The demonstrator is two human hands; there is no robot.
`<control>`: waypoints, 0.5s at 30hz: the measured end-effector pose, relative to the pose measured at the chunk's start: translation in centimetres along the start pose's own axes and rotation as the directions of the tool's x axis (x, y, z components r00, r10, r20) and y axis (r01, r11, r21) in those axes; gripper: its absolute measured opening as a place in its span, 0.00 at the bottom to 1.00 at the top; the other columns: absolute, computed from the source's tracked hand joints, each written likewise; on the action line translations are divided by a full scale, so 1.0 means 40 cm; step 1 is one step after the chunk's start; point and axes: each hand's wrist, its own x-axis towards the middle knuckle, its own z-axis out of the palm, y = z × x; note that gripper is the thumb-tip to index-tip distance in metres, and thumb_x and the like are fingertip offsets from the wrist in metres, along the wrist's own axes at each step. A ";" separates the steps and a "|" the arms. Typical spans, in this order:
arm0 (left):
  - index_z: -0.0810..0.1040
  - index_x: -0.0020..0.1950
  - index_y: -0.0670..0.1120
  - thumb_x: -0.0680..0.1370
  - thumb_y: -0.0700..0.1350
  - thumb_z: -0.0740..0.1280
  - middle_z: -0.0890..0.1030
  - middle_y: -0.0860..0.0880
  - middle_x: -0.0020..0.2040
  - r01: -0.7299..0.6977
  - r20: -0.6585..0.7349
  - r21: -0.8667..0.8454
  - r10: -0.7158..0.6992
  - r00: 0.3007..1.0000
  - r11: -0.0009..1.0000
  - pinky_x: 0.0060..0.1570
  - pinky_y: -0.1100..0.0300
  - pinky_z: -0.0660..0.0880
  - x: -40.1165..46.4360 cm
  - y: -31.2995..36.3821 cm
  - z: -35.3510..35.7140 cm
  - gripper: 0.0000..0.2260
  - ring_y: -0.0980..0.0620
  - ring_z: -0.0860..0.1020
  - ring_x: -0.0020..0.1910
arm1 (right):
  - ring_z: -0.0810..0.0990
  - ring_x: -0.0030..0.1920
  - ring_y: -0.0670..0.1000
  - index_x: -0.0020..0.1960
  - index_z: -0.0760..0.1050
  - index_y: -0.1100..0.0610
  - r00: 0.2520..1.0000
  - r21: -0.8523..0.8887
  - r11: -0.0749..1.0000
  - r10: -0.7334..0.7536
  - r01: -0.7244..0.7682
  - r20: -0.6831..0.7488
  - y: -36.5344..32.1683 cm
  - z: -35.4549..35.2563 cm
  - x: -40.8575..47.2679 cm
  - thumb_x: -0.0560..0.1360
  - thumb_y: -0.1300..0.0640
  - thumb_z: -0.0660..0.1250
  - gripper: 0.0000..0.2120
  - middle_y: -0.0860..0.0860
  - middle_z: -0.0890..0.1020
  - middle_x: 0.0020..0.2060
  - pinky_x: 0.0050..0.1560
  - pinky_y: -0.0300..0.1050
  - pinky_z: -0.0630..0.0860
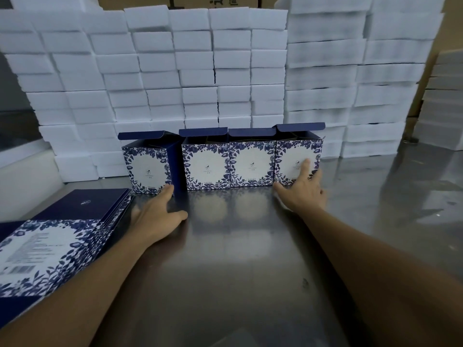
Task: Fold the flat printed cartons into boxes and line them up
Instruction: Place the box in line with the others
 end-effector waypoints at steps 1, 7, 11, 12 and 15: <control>0.53 0.78 0.61 0.75 0.59 0.67 0.56 0.62 0.78 -0.010 0.001 0.014 0.010 1.000 1.000 0.75 0.44 0.49 0.005 -0.001 0.002 0.36 0.46 0.57 0.77 | 0.57 0.79 0.63 0.82 0.40 0.48 0.999 -0.043 0.999 -0.023 0.024 0.025 0.001 0.001 0.001 0.74 0.32 0.62 0.48 0.60 0.46 0.81 0.75 0.60 0.56; 0.52 0.79 0.61 0.76 0.61 0.63 0.52 0.63 0.78 -0.079 0.036 0.087 0.076 0.996 0.993 0.74 0.41 0.47 0.029 -0.005 0.014 0.34 0.50 0.58 0.77 | 0.64 0.76 0.59 0.78 0.55 0.49 0.988 -0.169 0.977 -0.114 0.131 0.106 0.004 0.001 -0.001 0.76 0.34 0.58 0.36 0.53 0.60 0.78 0.72 0.60 0.58; 0.51 0.79 0.60 0.78 0.62 0.60 0.51 0.62 0.79 -0.151 0.057 0.168 0.143 0.988 0.974 0.73 0.39 0.45 0.039 -0.001 0.022 0.32 0.51 0.58 0.77 | 0.67 0.74 0.59 0.77 0.59 0.51 0.973 -0.170 0.963 -0.188 0.209 0.132 -0.002 0.001 -0.019 0.79 0.39 0.57 0.30 0.54 0.65 0.75 0.72 0.59 0.61; 0.51 0.79 0.60 0.78 0.62 0.60 0.51 0.62 0.79 -0.159 0.062 0.182 0.150 0.987 0.970 0.73 0.38 0.44 0.042 0.001 0.023 0.32 0.51 0.58 0.77 | 0.68 0.74 0.59 0.77 0.59 0.51 0.966 -0.163 0.957 -0.217 0.239 0.140 -0.007 0.003 -0.026 0.79 0.40 0.56 0.30 0.54 0.66 0.75 0.71 0.59 0.61; 0.52 0.80 0.59 0.79 0.62 0.58 0.52 0.61 0.79 -0.171 0.069 0.219 0.160 0.985 0.961 0.73 0.37 0.44 0.041 0.006 0.024 0.31 0.52 0.59 0.77 | 0.69 0.73 0.59 0.79 0.56 0.50 0.940 -0.162 0.933 -0.295 0.322 0.170 -0.019 0.004 -0.050 0.80 0.43 0.56 0.30 0.54 0.67 0.76 0.71 0.59 0.63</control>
